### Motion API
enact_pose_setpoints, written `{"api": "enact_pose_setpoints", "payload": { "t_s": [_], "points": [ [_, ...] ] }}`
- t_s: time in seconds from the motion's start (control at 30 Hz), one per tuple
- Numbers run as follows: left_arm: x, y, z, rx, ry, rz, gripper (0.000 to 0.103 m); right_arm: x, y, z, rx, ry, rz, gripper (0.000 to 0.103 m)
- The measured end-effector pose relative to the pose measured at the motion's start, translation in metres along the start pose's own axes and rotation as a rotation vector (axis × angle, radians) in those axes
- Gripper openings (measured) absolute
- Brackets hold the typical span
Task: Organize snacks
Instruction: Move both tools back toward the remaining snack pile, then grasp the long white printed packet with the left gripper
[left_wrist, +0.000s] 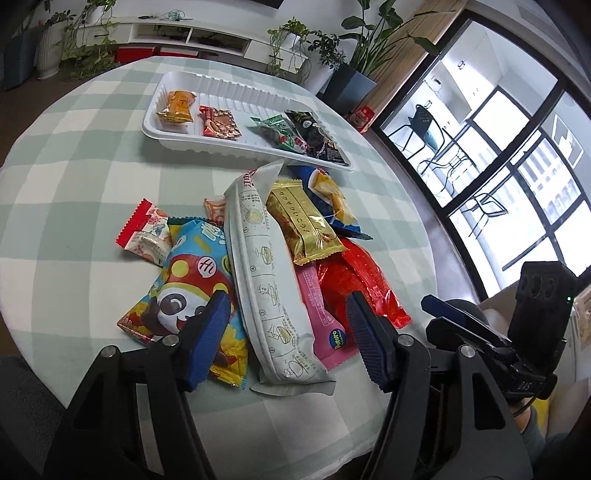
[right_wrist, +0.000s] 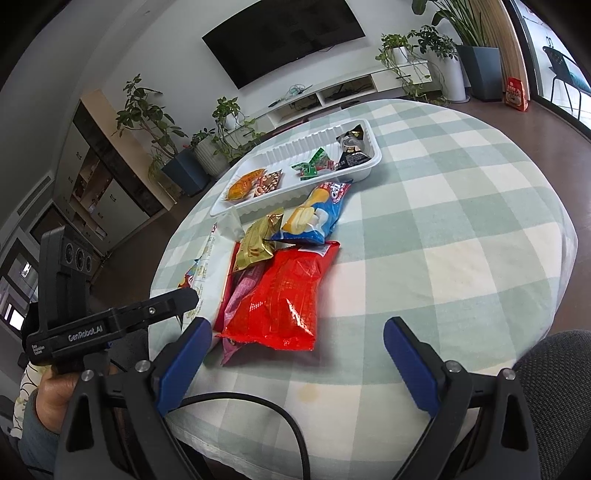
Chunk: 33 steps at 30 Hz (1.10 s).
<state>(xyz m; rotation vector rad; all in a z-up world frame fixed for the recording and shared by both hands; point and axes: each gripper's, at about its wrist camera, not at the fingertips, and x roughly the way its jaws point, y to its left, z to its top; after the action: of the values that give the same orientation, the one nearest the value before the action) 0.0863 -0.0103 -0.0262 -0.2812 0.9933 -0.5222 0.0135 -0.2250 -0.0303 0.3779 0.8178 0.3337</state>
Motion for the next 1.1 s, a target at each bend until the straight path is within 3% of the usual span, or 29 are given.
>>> {"api": "enact_pose_setpoints", "payload": {
  "t_s": [0.17,0.37,0.5,0.83,0.9,0.97,1.1],
  "points": [
    [0.009,-0.009,0.004,0.068,0.033,0.022,0.063,0.002,-0.001,-0.002,-0.001,0.005,-0.001,0.097],
    [0.016,-0.015,0.005,0.145,0.060,0.068,0.045,0.001,-0.001,-0.003,-0.007,-0.005,-0.008,0.096],
    [0.023,-0.020,0.004,0.197,0.101,0.091,0.045,0.003,-0.002,-0.003,-0.003,0.002,-0.007,0.096],
    [0.035,-0.019,0.009,0.186,0.111,0.085,0.044,0.002,-0.003,-0.005,-0.002,0.001,-0.008,0.094],
    [0.033,-0.017,0.008,0.185,0.105,0.080,0.036,0.002,-0.003,-0.005,-0.005,0.001,-0.007,0.092],
    [0.032,-0.016,0.007,0.200,0.101,0.093,0.017,0.003,-0.003,-0.006,-0.005,0.003,-0.005,0.091],
    [0.027,-0.016,0.007,0.210,0.079,0.098,0.013,0.004,-0.002,-0.005,-0.011,0.015,-0.001,0.087]
  ]
}}
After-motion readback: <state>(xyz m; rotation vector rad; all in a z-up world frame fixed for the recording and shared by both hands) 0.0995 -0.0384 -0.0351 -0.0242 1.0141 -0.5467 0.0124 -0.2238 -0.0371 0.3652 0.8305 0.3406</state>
